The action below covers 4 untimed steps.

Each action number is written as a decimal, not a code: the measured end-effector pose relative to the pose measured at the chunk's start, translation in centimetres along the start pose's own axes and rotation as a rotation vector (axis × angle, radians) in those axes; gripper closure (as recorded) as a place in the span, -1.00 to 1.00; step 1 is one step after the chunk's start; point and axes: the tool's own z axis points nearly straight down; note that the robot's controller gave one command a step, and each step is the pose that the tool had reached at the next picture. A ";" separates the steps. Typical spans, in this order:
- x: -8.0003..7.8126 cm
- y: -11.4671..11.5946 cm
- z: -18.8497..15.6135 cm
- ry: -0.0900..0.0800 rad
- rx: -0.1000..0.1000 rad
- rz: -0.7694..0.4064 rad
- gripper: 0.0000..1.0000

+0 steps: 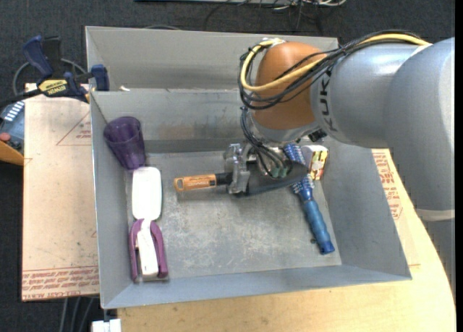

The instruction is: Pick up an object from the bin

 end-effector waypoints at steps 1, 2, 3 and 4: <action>-0.1 0.0 -2.3 -0.004 0.000 0.000 1.00; -0.2 0.0 -4.2 -0.010 0.000 0.000 1.00; -0.3 0.1 -5.0 -0.012 0.000 0.001 1.00; -0.3 0.1 -5.3 -0.010 0.000 0.001 1.00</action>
Offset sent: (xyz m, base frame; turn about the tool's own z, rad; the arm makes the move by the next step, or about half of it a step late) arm 0.0001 -0.0002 0.0559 0.0000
